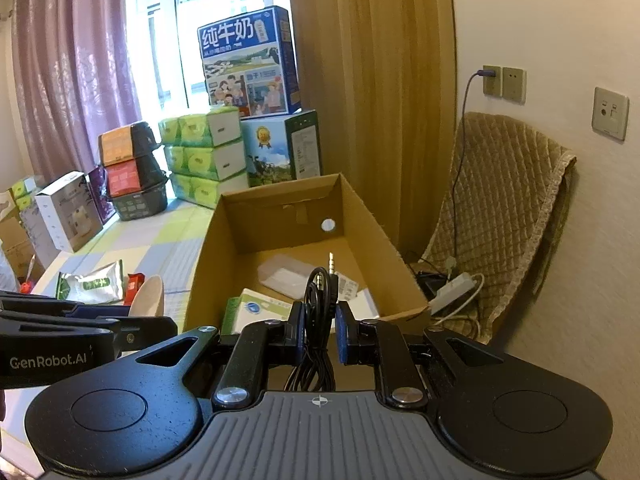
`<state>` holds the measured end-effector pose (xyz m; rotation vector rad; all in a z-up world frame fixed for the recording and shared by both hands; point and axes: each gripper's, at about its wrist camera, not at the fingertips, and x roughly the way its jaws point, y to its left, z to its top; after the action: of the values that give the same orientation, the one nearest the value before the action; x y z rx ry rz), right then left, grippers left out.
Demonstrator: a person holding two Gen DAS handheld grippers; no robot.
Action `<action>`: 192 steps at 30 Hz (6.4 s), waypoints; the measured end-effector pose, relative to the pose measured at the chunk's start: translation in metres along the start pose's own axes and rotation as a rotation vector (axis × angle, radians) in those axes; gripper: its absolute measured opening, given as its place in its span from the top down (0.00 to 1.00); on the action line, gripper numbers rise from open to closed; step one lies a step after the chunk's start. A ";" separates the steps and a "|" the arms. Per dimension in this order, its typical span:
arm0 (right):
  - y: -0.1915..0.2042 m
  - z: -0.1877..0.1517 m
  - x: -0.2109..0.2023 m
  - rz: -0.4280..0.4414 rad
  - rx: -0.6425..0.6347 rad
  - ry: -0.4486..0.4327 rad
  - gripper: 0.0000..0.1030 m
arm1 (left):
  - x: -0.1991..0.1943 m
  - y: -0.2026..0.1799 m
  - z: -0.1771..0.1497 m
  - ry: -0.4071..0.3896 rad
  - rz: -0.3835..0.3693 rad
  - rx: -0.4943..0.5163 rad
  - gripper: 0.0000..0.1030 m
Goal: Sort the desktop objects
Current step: 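Lower the spoon and cable into the cardboard box and open both tools, then withdraw both open tools back over the table, then grasp the silver tea pouch with the left tool while the right grasps the red candy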
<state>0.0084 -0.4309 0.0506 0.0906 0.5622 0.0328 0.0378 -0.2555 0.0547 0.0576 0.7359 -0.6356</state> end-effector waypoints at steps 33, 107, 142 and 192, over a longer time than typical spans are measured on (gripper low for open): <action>-0.021 0.051 0.075 0.042 -0.021 0.008 0.88 | 0.077 0.011 0.064 -0.009 -0.012 -0.082 0.74; 0.021 0.031 0.009 0.069 0.017 0.027 0.02 | -0.029 0.086 0.015 -0.089 0.145 -0.190 0.06; 0.126 0.001 0.002 0.232 -0.097 0.088 0.02 | -0.118 0.173 -0.059 -0.173 0.358 -0.176 0.02; 0.233 -0.009 0.120 0.360 -0.315 0.210 0.02 | -0.059 0.288 -0.064 0.114 0.385 -0.014 0.02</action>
<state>0.1035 -0.1915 0.0019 -0.1212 0.7386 0.4842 0.1268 0.0258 -0.0030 0.2185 0.8132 -0.2609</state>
